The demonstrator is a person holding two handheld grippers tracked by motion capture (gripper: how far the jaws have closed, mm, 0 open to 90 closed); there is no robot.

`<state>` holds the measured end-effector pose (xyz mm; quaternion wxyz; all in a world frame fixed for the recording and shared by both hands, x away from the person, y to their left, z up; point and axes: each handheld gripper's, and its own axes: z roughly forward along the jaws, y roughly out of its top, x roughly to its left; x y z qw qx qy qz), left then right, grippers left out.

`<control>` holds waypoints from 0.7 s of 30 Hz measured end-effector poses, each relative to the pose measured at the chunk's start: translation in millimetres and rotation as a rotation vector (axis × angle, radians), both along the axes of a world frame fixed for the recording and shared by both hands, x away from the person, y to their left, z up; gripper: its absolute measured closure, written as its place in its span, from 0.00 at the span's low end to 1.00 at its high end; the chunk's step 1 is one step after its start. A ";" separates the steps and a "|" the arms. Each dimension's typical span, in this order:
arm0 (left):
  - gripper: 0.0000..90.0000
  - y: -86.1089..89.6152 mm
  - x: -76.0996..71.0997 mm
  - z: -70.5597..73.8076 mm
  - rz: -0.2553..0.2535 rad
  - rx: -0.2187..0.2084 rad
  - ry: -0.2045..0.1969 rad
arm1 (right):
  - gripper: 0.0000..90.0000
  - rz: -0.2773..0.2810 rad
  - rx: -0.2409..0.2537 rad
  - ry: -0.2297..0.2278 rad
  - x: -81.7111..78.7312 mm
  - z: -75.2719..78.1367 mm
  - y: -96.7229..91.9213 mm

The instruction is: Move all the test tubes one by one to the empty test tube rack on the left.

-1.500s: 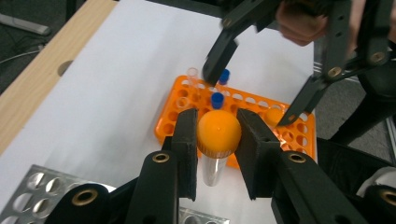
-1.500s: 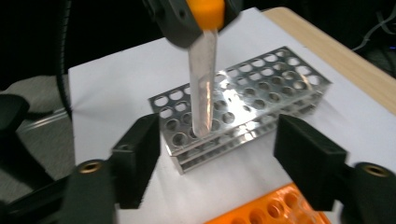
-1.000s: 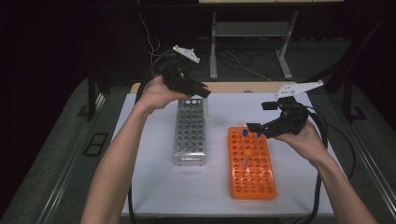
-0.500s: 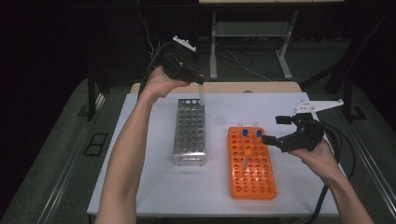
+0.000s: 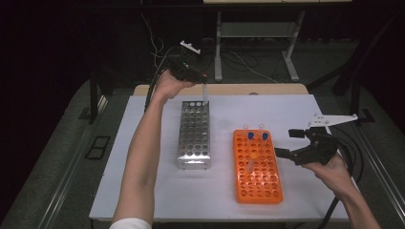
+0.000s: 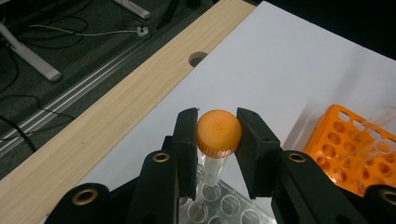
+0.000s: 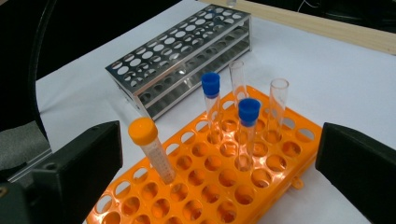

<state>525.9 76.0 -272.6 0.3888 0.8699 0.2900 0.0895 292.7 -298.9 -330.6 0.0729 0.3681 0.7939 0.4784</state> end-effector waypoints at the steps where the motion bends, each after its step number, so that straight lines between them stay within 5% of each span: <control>1: 0.77 -1.7 1.9 -3.0 0.001 0.001 -0.001 | 0.00 0.000 0.000 0.001 -0.4 -0.9 -0.8; 21: 0.77 -4.6 9.1 -35.7 0.042 0.062 0.024 | 0.00 -0.020 0.024 0.016 -9.5 -16.7 -19.8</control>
